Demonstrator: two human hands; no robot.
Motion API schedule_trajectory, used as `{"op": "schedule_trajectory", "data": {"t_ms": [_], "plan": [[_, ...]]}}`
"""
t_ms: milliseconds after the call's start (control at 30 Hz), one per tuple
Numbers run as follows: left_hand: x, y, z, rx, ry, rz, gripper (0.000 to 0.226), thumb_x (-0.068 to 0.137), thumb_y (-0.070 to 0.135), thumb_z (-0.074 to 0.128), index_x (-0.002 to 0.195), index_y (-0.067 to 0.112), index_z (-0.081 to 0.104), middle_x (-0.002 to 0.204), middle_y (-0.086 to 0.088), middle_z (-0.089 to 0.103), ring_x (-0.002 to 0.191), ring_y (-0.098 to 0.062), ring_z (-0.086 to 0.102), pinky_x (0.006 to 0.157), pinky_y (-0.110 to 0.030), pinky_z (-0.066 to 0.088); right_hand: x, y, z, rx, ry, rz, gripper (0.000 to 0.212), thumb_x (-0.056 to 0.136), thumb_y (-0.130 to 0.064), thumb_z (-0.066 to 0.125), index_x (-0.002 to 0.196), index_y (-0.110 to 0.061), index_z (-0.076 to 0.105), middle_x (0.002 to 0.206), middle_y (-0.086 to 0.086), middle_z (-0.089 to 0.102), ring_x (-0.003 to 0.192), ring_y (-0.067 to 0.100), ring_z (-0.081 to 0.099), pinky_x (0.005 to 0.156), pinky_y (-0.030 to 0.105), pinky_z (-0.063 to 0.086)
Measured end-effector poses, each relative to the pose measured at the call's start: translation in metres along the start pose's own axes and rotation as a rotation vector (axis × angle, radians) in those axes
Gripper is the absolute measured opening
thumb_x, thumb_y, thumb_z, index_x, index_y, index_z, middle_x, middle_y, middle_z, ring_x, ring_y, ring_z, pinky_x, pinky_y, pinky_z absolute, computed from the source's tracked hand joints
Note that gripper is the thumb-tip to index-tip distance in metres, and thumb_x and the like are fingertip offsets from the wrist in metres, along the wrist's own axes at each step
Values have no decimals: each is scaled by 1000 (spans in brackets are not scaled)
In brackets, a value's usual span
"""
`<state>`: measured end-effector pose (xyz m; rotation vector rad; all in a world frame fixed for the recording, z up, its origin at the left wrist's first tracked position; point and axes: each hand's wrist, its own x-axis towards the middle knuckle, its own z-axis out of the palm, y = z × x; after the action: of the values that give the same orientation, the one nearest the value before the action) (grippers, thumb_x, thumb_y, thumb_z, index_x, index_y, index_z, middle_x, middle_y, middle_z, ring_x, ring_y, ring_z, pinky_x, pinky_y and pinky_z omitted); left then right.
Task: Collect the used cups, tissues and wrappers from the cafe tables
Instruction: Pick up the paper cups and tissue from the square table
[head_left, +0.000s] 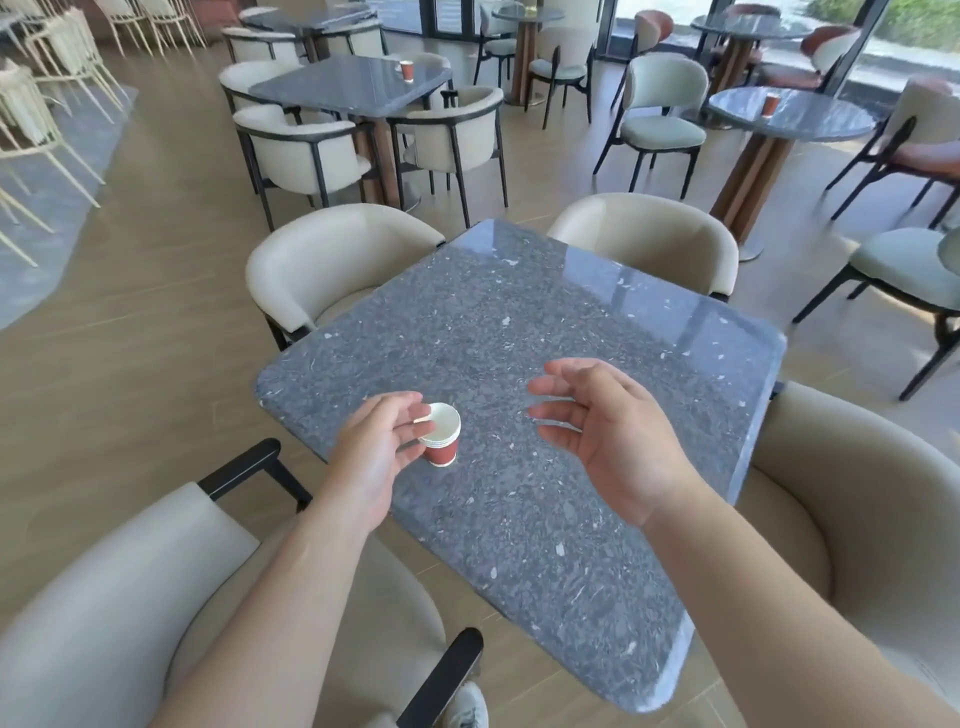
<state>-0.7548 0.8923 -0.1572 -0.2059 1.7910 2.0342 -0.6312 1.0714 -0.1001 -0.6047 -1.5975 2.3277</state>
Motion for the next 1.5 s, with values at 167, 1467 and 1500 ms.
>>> {"op": "schedule_trajectory", "data": {"t_ms": [167, 1467, 1500], "plan": [[63, -13, -14, 96, 7, -42, 10, 100, 20, 60, 100, 19, 70, 98, 1, 75, 92, -15, 72, 83, -33, 53, 54, 21, 33, -41, 11, 39, 24, 80, -32, 61, 97, -18, 69, 93, 3, 76, 76, 16, 69, 69, 29, 52], [158, -103, 68, 422, -265, 56, 74, 56, 51, 86, 121, 36, 55, 115, 14, 67, 95, 4, 66, 78, -23, 49, 116, 43, -57, -69, 214, 171, 13, 95, -17, 57, 97, -15, 69, 88, 3, 74, 75, 17, 68, 65, 27, 52], [156, -100, 77, 403, -291, 57, 75, 54, 54, 85, 121, 37, 56, 115, 14, 68, 94, 6, 67, 79, -22, 49, 115, 40, -63, -60, 223, 167, 13, 95, -16, 56, 96, -15, 69, 87, 2, 74, 75, 17, 68, 65, 27, 52]]}}
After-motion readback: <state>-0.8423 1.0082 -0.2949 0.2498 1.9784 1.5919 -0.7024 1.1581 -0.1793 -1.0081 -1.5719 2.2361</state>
